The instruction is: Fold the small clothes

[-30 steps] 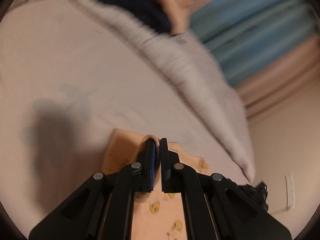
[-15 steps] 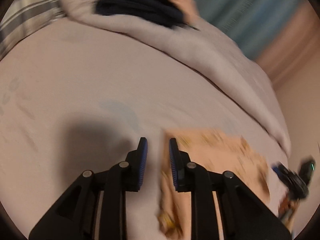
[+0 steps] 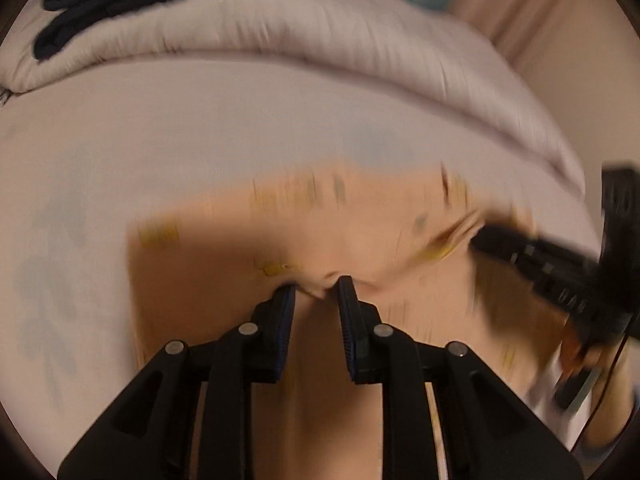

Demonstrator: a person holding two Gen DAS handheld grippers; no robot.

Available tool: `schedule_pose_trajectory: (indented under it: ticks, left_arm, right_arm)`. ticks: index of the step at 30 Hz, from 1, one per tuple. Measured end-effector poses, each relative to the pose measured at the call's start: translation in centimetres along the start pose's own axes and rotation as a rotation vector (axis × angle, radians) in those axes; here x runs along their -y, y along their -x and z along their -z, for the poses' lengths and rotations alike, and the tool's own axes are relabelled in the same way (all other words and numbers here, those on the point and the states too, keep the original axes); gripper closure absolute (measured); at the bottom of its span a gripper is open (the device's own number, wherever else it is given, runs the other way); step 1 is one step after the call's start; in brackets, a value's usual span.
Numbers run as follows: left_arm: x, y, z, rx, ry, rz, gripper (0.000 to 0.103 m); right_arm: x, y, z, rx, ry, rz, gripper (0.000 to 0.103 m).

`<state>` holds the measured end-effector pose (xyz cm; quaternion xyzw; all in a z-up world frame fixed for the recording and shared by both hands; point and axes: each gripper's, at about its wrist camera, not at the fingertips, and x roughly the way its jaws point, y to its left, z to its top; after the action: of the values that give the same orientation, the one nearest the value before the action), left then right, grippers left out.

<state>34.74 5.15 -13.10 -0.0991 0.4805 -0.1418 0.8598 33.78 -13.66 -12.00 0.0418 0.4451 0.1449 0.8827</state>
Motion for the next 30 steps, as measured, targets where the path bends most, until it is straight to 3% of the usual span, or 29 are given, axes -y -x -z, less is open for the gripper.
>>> schedule_pose_trajectory:
  ticks: [4,7,10,13,16,18,21,24,26,28,30]
  left_arm:
    - [-2.4,2.3,-4.1,0.146,0.161,-0.008,0.08]
    - [-5.1,4.9,-4.4,0.215,0.224,-0.042,0.08]
    - [-5.7,6.4,-2.4,0.143,0.206,0.073,0.08]
    - [-4.0,6.2,0.5,0.035,0.069,0.119,0.08]
    - [-2.2,4.9,3.8,-0.047,-0.044,0.127,0.08]
    - [-1.2,3.2,4.7,-0.102,-0.088,0.109,0.081]
    - [-0.6,0.3,4.1,-0.109,-0.121,0.012,0.081]
    - [-0.7,-0.9,0.9,-0.015,-0.081,-0.035,0.081]
    - [-1.4,-1.2,-1.9,0.052,0.006,-0.04,0.081]
    - [-2.8,-0.2,-3.8,0.131,0.097,-0.07,0.081]
    - [-3.8,0.8,-5.1,0.15,0.161,-0.054,0.08]
  right_arm:
    - [1.5,1.8,-3.5,0.143,-0.09,0.055,0.084]
    - [2.2,3.4,-3.7,0.191,-0.089,0.128,0.084]
    - [1.9,4.4,-1.9,0.137,-0.06,0.006,0.084]
    - [-0.4,4.3,1.7,0.027,0.059,-0.097,0.084]
    - [-1.7,3.1,4.2,-0.05,0.109,-0.133,0.084]
    - [-2.2,2.1,5.2,-0.084,0.132,-0.1,0.084]
    - [-2.5,0.4,4.1,-0.07,0.134,-0.033,0.084]
    - [-2.2,-0.7,1.9,-0.023,0.153,0.099,0.084]
    - [-1.2,-1.5,-0.2,0.011,0.121,0.172,0.084]
    - [-0.4,-1.1,-2.3,0.069,0.058,0.213,0.084]
    - [0.4,0.2,-3.7,0.128,0.01,0.235,0.084]
